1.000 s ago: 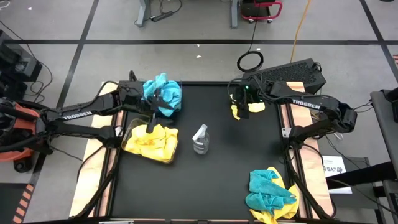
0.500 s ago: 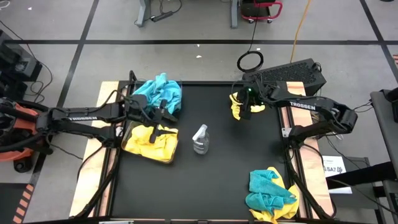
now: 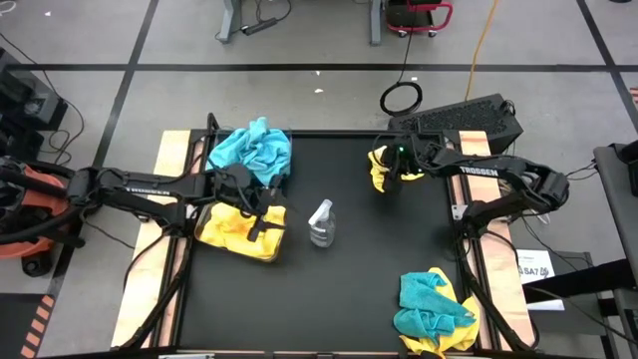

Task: Sort microfiber towel by color & place in baskets
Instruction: Put the yellow microfiber cloth into the bottom transparent bin

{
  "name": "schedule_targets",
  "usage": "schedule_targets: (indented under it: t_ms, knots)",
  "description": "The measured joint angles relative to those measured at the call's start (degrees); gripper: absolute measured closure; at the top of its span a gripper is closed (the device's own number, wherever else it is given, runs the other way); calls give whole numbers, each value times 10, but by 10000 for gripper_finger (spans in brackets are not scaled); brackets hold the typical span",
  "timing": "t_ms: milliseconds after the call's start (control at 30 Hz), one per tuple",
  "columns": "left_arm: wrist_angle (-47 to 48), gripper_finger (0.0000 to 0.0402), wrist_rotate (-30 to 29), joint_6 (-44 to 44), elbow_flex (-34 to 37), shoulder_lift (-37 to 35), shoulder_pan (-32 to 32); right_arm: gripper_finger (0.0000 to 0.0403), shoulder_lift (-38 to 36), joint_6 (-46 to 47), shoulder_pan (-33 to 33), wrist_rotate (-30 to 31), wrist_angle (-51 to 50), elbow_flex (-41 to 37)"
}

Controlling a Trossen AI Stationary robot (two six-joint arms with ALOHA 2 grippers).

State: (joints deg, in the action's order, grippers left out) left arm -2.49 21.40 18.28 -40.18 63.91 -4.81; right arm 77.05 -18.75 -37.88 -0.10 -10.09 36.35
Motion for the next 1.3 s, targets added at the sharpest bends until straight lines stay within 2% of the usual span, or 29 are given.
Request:
schedule_targets:
  t_ms: [400,500,633,800,833,1167,1300]
  knots:
    - [-13,158,-1,-1,0,25,27,177,141,18,-1,3,62,2]
    - [-14,158,-1,-1,0,25,31,192,159,18,0,3,71,5]
    - [-14,158,-2,-8,0,25,32,251,159,18,2,2,66,4]
    - [-16,158,-5,-14,0,25,32,370,142,-2,10,6,58,1]
    - [-17,158,-7,-14,0,25,32,383,138,-7,14,7,58,1]
    - [-19,158,-10,-14,0,25,32,391,91,-4,58,-2,44,13]
    - [-24,158,-30,-14,0,25,32,392,60,-4,85,-2,50,32]
